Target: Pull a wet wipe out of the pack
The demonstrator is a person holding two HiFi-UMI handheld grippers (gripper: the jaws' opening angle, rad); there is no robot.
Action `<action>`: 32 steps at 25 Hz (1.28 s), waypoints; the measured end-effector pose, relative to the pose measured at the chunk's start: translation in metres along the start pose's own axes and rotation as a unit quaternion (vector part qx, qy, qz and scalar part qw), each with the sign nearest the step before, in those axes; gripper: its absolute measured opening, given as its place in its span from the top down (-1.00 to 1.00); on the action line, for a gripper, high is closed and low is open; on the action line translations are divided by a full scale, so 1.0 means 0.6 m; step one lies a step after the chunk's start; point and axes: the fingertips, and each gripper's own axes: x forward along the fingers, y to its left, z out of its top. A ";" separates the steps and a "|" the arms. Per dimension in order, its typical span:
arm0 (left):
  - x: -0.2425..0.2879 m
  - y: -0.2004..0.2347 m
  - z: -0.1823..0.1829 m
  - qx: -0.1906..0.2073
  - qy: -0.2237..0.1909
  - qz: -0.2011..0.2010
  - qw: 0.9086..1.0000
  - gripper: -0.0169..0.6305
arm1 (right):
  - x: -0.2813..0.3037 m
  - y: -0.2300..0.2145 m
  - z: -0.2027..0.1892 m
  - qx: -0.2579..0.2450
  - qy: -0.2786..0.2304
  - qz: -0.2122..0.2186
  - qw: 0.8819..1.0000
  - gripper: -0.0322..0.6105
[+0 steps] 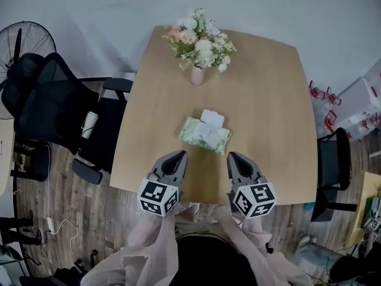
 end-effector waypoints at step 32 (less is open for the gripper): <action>0.091 0.054 -0.071 -0.029 0.051 -0.025 0.998 0.91 | 0.097 -0.040 -0.081 0.008 0.062 -0.038 0.997 0.76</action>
